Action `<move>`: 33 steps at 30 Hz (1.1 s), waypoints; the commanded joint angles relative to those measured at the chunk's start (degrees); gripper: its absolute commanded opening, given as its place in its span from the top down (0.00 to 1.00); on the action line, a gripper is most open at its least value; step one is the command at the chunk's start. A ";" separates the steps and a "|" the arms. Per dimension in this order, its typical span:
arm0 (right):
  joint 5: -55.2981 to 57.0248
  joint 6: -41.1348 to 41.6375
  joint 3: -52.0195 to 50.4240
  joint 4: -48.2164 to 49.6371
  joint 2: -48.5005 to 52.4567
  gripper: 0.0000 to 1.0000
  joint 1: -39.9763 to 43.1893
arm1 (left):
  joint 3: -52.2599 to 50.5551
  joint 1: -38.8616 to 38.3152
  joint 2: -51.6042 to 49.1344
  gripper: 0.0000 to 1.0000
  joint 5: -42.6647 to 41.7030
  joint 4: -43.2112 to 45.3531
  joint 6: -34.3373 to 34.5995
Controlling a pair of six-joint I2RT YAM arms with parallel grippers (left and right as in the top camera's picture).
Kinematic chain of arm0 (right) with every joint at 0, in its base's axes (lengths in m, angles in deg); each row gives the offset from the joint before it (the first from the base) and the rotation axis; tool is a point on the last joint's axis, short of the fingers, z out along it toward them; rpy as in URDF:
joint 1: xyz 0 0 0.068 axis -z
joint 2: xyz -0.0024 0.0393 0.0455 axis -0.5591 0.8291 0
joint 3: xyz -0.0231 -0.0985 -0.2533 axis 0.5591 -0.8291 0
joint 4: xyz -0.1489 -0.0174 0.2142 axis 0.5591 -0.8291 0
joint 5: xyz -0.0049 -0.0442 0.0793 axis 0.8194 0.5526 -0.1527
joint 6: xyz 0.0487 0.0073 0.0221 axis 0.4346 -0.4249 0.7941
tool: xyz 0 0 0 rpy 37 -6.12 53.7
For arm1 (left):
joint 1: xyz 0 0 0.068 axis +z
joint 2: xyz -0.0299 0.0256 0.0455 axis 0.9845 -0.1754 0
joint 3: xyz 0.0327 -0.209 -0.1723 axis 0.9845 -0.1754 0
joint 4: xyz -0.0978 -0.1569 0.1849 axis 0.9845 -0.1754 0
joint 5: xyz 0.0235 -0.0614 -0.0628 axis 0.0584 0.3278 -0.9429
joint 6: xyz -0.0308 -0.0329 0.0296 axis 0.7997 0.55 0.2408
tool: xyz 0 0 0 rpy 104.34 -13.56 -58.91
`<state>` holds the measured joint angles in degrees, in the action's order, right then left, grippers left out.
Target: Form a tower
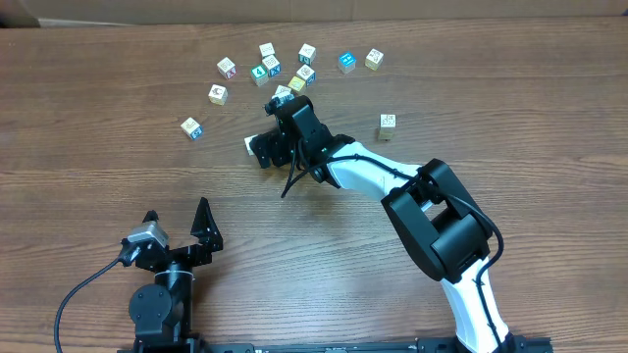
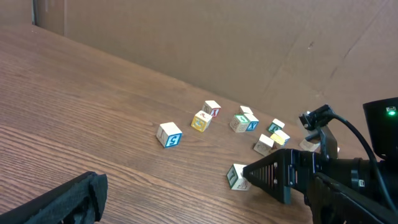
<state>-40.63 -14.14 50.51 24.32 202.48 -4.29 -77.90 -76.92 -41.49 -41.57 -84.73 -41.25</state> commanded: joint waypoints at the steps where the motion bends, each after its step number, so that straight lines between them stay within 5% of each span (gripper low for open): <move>1: -0.09 -0.15 -0.26 1.11 1.92 0.04 -0.02 | -0.20 -0.17 0.46 0.00 -0.28 0.11 0.37; 20: -2.45 -0.13 0.24 4.11 0.48 0.09 -0.02 | -0.20 -0.17 0.46 0.00 -0.28 0.11 0.37; 33: -5.70 -1.22 0.24 3.58 -2.36 0.03 -0.07 | -0.20 -0.17 0.44 0.00 -0.28 0.11 0.37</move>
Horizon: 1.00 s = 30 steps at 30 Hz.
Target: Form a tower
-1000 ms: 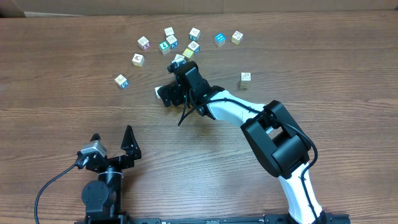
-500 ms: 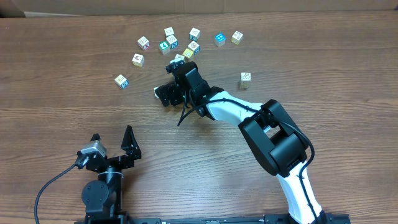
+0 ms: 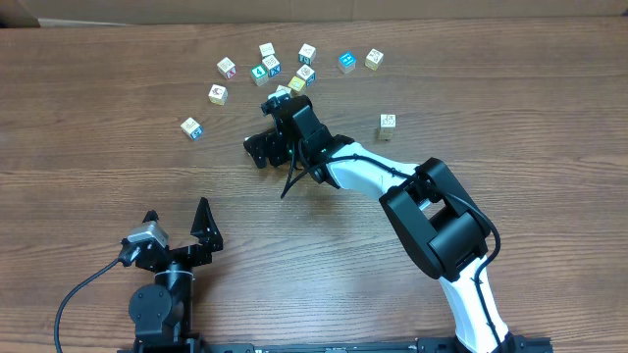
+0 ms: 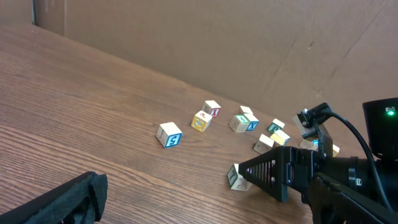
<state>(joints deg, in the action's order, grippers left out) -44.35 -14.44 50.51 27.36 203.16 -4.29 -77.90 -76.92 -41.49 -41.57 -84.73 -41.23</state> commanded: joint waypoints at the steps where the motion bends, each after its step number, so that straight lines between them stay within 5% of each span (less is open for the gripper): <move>1: -1.99 -0.92 0.24 0.59 -3.04 0.03 -0.22 | -0.20 -0.17 0.46 0.01 -0.28 0.11 0.35; 16: 0.90 -0.90 0.24 4.26 0.57 0.14 -1.01 | -0.20 -0.17 0.46 0.00 -0.28 0.11 0.35; 30: 5.22 -0.92 0.24 5.29 3.28 0.14 -3.26 | -0.20 -0.17 0.46 0.00 -0.28 0.11 0.35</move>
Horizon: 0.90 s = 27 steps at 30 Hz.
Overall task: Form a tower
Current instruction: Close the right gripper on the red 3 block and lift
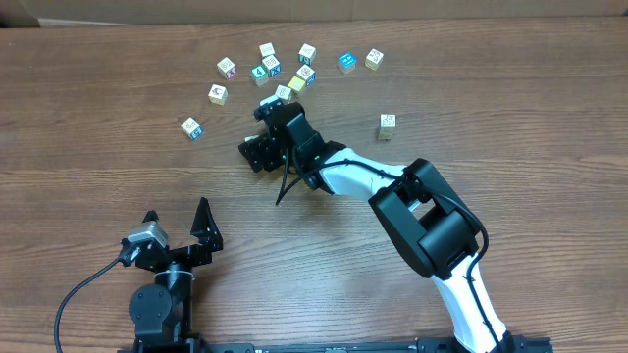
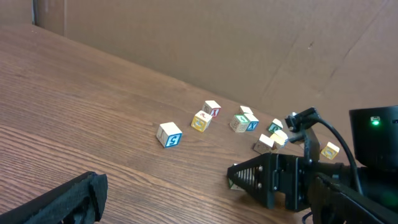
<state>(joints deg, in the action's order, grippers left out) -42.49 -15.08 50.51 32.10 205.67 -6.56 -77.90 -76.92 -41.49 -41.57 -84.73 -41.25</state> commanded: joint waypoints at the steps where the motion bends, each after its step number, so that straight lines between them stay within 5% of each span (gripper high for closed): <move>1: 4.50 -0.28 0.24 0.52 0.76 0.14 -1.09 | -0.20 -0.17 0.44 0.00 -0.28 0.11 0.37; 18: 6.38 -0.28 0.24 -2.32 -0.63 0.54 -0.50 | -0.20 -0.17 0.46 0.00 -0.28 0.11 0.37; 27: 6.34 -0.31 0.24 -3.15 -2.67 0.55 -0.52 | -0.20 -0.17 0.46 0.01 -0.28 0.11 0.37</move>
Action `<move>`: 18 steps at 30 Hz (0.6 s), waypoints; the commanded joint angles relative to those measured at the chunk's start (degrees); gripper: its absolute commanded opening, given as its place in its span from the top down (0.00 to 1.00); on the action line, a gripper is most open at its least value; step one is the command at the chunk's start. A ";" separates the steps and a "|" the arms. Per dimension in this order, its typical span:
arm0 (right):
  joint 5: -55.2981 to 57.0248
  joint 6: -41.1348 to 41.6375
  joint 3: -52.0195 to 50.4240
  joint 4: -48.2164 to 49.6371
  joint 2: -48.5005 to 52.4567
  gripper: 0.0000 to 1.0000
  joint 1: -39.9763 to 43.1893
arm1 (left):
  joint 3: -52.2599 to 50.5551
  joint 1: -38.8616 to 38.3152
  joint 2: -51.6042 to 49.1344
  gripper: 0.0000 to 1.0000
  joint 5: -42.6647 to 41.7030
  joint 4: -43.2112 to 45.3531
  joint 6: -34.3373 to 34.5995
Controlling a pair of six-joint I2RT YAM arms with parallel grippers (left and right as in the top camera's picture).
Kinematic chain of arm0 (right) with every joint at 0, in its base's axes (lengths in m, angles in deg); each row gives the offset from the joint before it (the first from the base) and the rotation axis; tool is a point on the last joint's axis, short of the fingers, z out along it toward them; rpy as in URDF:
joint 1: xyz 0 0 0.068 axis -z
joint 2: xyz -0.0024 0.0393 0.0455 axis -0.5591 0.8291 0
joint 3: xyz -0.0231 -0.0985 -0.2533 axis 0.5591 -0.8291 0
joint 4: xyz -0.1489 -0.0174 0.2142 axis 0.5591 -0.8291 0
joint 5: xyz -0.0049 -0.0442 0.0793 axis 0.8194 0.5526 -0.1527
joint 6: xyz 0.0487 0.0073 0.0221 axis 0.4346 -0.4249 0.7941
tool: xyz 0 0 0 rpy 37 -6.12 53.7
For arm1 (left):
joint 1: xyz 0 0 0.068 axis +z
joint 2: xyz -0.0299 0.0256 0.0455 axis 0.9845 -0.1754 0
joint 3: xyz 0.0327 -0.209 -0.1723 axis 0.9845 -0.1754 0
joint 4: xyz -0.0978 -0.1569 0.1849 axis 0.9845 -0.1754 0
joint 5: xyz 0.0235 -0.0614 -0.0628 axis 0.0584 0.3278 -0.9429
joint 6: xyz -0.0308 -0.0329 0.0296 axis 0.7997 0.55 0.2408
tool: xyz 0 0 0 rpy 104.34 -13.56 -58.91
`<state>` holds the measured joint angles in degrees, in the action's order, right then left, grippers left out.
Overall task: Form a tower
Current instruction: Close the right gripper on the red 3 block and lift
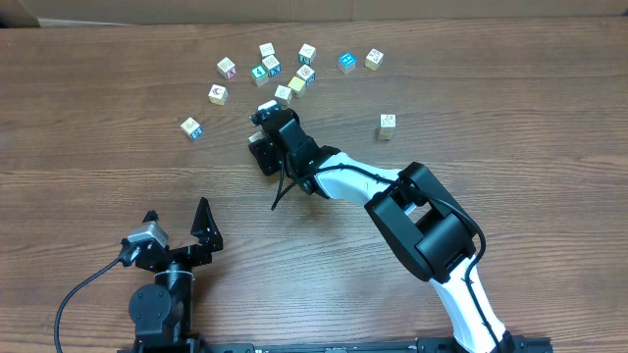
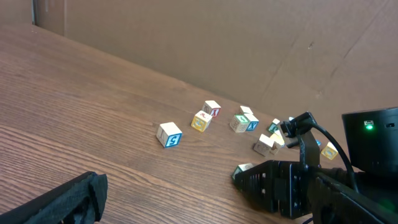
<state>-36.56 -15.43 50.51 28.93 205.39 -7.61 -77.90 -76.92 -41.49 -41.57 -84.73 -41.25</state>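
Several small lettered cubes lie scattered at the far side of the wooden table [image 1: 88, 186], among them one with blue print [image 1: 191, 127] and a lone one [image 1: 388, 123] to the right. My right gripper [image 1: 261, 149] reaches in from the right, below the cluster, rolled on its side. It is shut on a pale cube [image 2: 244, 168] that peeks out behind its tip in the left wrist view and is hidden from overhead. My left gripper [image 1: 177, 218] rests open and empty at the near left; one of its dark fingers [image 2: 65, 198] shows low in its wrist view.
A brown cardboard wall [image 2: 205, 43] stands along the far edge of the table. The white right arm [image 1: 363, 172] lies diagonally across the middle, with a black cable looping beside it. Cubes nearest the gripper are the yellowish ones [image 1: 285, 93] just behind it.
My right gripper has turned further on its wrist and shifted slightly right and away. The pale cube at its tip sits a little higher in the left wrist view. The left arm is unmoved.
At first my right gripper lay beside a pale cube just below the cluster, the cube showing at its tip. Then it had edged left, covering the cube from above. By now the wrist has rolled and the cube stays at the fingertips. The left arm stayed parked.
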 commanded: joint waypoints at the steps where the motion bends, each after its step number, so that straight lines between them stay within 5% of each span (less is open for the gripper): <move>1: 0.44 -0.33 0.24 -0.20 -2.38 0.58 0.55 | -0.20 -0.17 0.44 0.00 -0.28 0.11 0.37; 7: 5.31 -0.76 0.24 -2.23 -4.39 0.74 0.55 | -0.20 -0.17 0.44 0.01 -0.28 0.11 0.37; 18: 17.11 -0.72 0.24 -16.35 -11.93 0.80 0.85 | -0.20 -0.17 0.44 0.00 -0.28 0.11 0.37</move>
<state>-26.12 -15.91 50.51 14.95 197.72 -7.17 -77.90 -76.92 -41.49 -41.57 -84.73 -41.25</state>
